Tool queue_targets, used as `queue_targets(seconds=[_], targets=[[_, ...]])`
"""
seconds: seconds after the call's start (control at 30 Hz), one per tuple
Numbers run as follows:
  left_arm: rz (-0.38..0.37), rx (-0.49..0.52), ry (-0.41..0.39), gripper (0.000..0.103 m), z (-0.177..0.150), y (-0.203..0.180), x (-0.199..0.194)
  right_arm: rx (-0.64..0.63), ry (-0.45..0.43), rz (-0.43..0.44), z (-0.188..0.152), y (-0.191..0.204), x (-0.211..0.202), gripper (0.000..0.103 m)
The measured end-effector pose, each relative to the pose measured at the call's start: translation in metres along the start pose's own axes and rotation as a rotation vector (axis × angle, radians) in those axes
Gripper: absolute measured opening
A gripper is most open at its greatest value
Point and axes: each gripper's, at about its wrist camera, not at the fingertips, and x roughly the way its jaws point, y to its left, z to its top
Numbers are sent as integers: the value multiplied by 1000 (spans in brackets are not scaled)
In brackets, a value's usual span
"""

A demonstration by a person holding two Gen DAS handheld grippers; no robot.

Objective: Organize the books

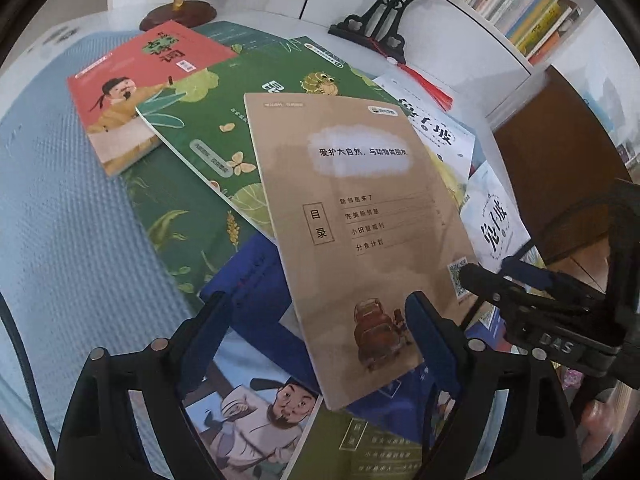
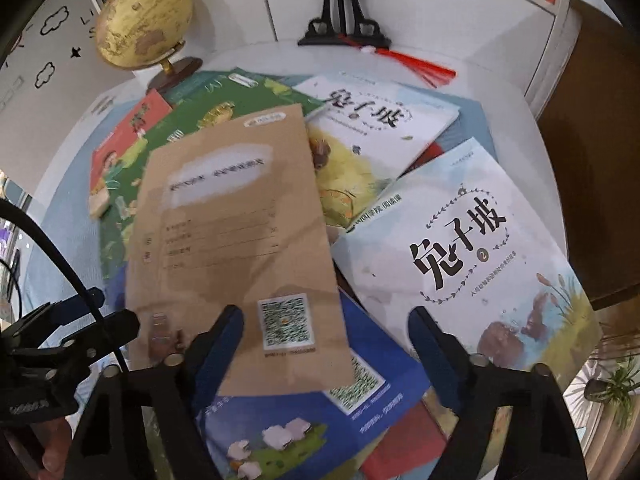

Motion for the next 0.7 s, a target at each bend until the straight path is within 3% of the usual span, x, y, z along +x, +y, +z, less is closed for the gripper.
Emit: queue_targets(seconds=[0.07,0.2,0.37,0.57,0.7], targets=[[-10,-10,1,81,0,0,4,-13,13,22,1,1,6,64],[-8,-7,-18,80,0,0,4,-73,5,29,1,11,6,64],[-71,-13,-7,80,-4,0,3,-137,10,65,-7,28,3,64],[-61,-48,-32,80,-3,13,-4,-92,5,67,8,13,10,64],[-106,-44,-31,77,6,11,4,-102,15,92,18,19,15,66]])
